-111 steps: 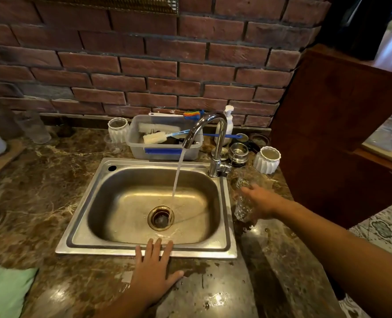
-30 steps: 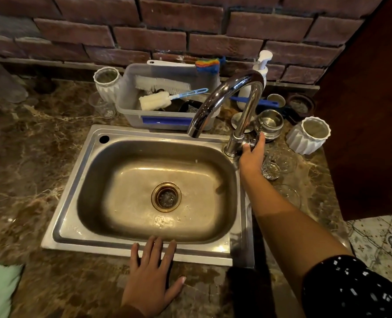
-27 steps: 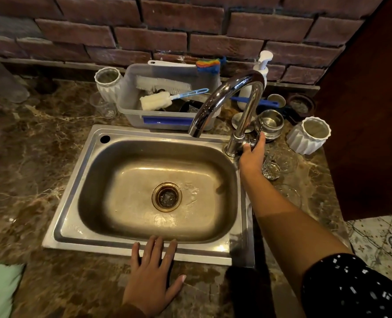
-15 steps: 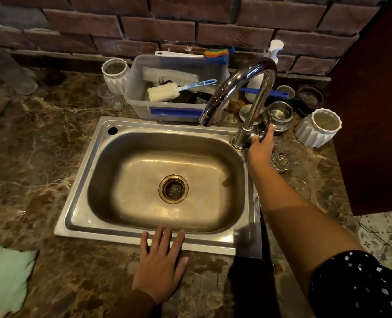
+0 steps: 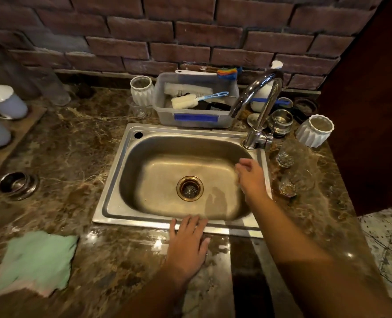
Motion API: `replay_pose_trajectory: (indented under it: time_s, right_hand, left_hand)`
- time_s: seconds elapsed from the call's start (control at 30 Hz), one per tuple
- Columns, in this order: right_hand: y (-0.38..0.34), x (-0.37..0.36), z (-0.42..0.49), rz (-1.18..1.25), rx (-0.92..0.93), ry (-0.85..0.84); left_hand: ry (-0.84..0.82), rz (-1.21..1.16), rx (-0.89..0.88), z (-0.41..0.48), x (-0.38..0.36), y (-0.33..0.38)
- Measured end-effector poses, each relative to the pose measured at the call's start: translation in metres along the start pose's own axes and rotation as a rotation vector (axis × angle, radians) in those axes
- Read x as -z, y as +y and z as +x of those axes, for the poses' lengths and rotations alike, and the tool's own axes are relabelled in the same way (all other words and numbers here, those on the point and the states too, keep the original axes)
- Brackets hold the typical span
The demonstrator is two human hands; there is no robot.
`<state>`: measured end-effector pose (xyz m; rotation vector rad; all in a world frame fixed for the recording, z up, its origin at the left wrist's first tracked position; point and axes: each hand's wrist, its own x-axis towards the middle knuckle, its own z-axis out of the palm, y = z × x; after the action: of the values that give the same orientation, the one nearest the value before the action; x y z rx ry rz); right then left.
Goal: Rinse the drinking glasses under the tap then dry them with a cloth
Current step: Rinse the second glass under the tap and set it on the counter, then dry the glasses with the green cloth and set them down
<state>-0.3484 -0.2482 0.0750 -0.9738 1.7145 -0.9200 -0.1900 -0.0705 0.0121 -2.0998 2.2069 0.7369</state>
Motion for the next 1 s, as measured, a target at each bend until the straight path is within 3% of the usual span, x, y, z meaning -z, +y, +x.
replay_pose_trajectory:
  time_s: [0.13, 0.2, 0.37, 0.53, 0.73, 1.0]
  right_hand:
    - [0.005, -0.037, -0.061, -0.118, -0.031, -0.219]
    - [0.005, -0.063, -0.091, -0.223, 0.002, -0.297]
    - [0.019, -0.148, -0.157, -0.510, 0.119, -0.573]
    - [0.016, -0.236, -0.215, -0.734, 0.283, -0.752]
    - [0.013, -0.317, -0.254, -0.887, 0.491, -0.715]
    - [0.028, -0.358, -0.268, -1.280, 0.671, -0.625]
  left_hand:
    - [-0.152, -0.160, -0.220, -0.007, 0.038, -0.035]
    - [-0.212, -0.225, -0.247, -0.014, 0.067, -0.066]
    - [-0.247, -0.220, -0.143, -0.042, 0.126, -0.184]
    - [-0.081, -0.196, 0.028, -0.079, 0.157, -0.303]
    - [0.012, -0.107, -0.021, -0.103, 0.152, -0.382]
    - [-0.043, 0.026, -0.068, -0.100, 0.138, -0.398]
